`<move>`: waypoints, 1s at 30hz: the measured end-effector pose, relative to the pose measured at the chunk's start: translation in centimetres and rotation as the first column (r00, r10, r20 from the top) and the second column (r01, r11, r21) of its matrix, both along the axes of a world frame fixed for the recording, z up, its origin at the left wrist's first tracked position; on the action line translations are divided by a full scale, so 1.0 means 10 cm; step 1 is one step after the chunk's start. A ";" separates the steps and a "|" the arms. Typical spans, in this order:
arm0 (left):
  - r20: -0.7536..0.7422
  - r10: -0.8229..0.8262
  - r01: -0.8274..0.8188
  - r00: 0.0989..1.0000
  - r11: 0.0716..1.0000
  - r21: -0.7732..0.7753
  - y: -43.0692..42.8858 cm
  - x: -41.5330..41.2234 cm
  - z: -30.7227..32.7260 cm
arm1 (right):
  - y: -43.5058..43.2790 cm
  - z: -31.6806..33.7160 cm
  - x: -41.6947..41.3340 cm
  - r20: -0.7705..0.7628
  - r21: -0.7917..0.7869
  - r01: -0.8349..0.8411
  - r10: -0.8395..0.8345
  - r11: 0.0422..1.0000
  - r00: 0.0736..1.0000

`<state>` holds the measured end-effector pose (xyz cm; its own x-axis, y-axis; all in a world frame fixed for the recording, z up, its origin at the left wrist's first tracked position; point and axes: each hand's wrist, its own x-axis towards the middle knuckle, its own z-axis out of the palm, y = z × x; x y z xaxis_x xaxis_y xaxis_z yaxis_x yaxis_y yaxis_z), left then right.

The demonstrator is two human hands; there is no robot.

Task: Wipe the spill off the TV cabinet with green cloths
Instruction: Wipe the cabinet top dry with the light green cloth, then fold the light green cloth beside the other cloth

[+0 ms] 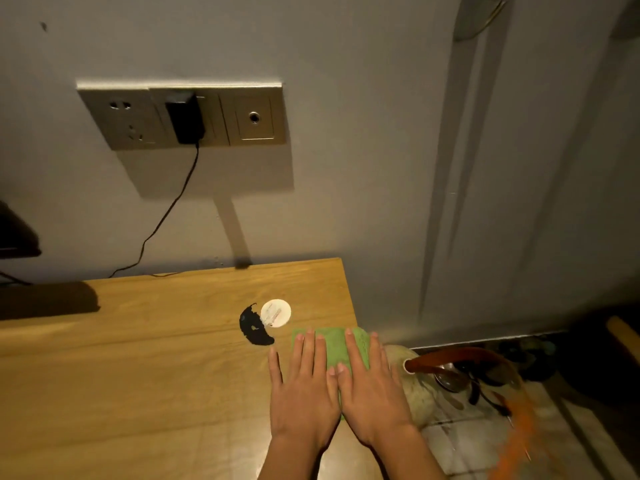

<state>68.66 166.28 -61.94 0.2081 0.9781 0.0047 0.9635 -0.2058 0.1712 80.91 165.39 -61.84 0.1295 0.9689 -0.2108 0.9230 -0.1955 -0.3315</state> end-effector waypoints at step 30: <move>0.501 0.197 0.204 0.843 0.745 -0.636 -3.60 -1.62 1.01 | -3.19 1.38 -1.59 -0.559 -0.283 -0.036 -0.134 0.959 0.818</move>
